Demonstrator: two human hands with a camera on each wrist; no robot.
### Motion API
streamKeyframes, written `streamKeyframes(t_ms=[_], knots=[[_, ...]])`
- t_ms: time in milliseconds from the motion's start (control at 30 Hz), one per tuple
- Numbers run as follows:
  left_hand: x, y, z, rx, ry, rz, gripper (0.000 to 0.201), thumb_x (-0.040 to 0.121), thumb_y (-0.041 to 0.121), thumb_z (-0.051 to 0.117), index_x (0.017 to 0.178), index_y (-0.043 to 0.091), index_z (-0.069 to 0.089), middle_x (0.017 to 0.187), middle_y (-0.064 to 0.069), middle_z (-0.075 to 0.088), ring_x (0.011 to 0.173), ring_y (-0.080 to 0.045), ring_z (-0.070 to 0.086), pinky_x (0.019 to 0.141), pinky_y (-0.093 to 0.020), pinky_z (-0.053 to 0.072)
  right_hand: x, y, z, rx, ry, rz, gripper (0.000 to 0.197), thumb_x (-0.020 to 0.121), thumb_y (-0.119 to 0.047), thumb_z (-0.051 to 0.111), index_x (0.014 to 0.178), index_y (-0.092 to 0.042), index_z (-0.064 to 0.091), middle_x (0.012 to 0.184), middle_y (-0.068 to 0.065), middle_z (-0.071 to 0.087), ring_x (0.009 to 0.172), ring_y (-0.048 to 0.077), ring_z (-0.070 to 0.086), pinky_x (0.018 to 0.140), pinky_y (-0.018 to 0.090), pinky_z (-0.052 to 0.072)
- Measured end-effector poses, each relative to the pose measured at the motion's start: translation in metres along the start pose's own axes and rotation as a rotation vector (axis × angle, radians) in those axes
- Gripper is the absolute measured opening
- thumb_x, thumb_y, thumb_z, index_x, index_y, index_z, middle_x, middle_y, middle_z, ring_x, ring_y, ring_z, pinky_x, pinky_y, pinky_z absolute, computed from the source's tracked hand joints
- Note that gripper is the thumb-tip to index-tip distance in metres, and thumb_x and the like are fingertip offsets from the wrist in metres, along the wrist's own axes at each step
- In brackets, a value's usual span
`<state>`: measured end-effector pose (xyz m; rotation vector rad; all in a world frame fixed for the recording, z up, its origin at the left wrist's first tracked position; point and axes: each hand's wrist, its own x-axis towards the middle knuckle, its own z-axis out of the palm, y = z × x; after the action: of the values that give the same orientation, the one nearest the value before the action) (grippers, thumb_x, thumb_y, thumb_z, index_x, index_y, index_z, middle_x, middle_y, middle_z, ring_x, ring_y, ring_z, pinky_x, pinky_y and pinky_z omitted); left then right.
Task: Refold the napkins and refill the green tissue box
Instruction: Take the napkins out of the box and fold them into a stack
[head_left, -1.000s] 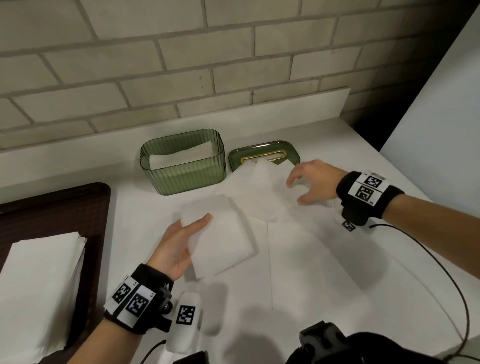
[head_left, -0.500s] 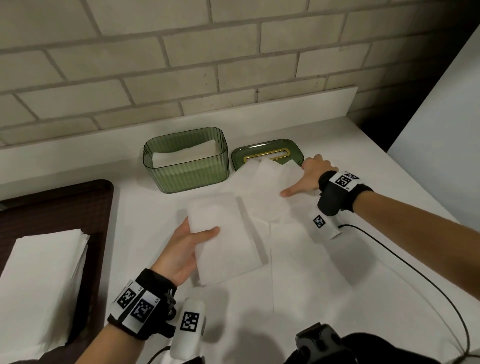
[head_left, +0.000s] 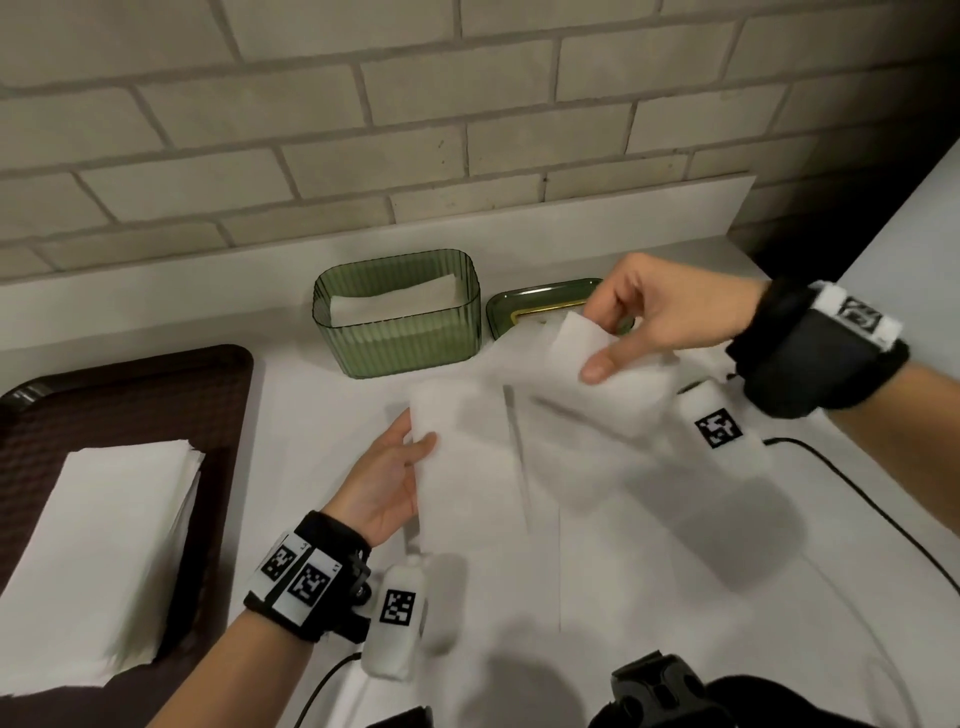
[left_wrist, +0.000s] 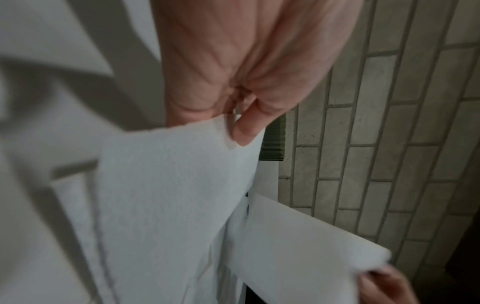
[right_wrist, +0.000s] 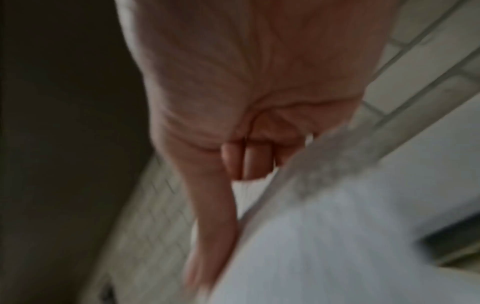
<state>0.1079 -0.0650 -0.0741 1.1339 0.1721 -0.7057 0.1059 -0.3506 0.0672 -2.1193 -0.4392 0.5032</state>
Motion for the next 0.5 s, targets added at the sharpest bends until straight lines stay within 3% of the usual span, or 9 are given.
streamKeyframes(t_ms=[100,200,300,333,400,467,500], knots=[[-0.001,0.004,0.008,0.028,-0.044,0.024,0.036,0.099,0.001,0.044,0.13,0.016,0.054,0.102,-0.001,0.073,0.088,-0.018,0.071,0.069,-0.031,0.058,-0.004,-0.024,0.002,0.203,-0.184,-0.092,0.026,0.066,-0.013,0.08,0.092,-0.009,0.078,0.092,0.014,0.076,0.08,0.029,0.073,0.075,0.043,0.06],[-0.003,0.008,0.019,0.079,-0.088,0.038,0.039,0.097,0.003,0.047,0.131,0.021,0.056,0.12,-0.007,0.068,0.097,-0.024,0.068,0.069,-0.032,0.058,0.018,-0.023,0.011,0.043,-0.141,-0.166,0.025,0.068,-0.024,0.084,0.092,-0.017,0.079,0.101,0.005,0.075,0.093,0.028,0.071,0.09,0.053,0.053],[-0.006,0.013,0.026,0.083,-0.129,0.041,0.041,0.098,0.003,0.044,0.131,0.025,0.057,0.122,-0.01,0.067,0.091,-0.021,0.071,0.065,-0.03,0.058,0.047,-0.008,0.023,-0.136,-0.051,-0.121,0.021,0.07,-0.026,0.085,0.088,-0.017,0.079,0.119,-0.008,0.066,0.108,0.01,0.061,0.101,0.042,0.044],[-0.008,0.015,0.027,0.08,-0.153,0.041,0.043,0.098,0.003,0.043,0.131,0.026,0.057,0.121,-0.009,0.068,0.088,-0.019,0.071,0.063,-0.029,0.057,0.054,-0.004,0.027,-0.17,-0.034,-0.083,0.022,0.07,-0.027,0.085,0.088,-0.016,0.08,0.123,-0.01,0.063,0.11,0.004,0.058,0.101,0.036,0.043],[-0.012,0.017,0.028,0.08,-0.213,0.039,0.046,0.098,0.001,0.04,0.134,0.025,0.055,0.125,-0.01,0.066,0.098,-0.022,0.07,0.072,-0.034,0.059,0.066,0.002,0.035,-0.242,-0.029,-0.031,0.021,0.069,-0.029,0.086,0.087,-0.018,0.08,0.122,-0.013,0.062,0.106,-0.004,0.056,0.095,0.024,0.044],[-0.016,0.019,0.029,0.082,-0.232,0.049,0.045,0.098,0.001,0.04,0.134,0.022,0.055,0.127,-0.01,0.065,0.106,-0.024,0.067,0.086,-0.038,0.056,0.076,0.005,0.04,-0.249,-0.031,-0.002,0.02,0.069,-0.03,0.086,0.085,-0.02,0.08,0.112,-0.009,0.069,0.099,0.003,0.063,0.084,0.018,0.048],[-0.016,0.019,0.029,0.079,-0.224,0.051,0.043,0.098,0.003,0.041,0.134,0.02,0.056,0.127,-0.01,0.065,0.108,-0.025,0.066,0.09,-0.038,0.054,0.079,0.006,0.042,-0.238,-0.026,0.017,0.021,0.068,-0.03,0.087,0.085,-0.019,0.08,0.105,-0.006,0.073,0.095,0.011,0.067,0.082,0.023,0.053]])
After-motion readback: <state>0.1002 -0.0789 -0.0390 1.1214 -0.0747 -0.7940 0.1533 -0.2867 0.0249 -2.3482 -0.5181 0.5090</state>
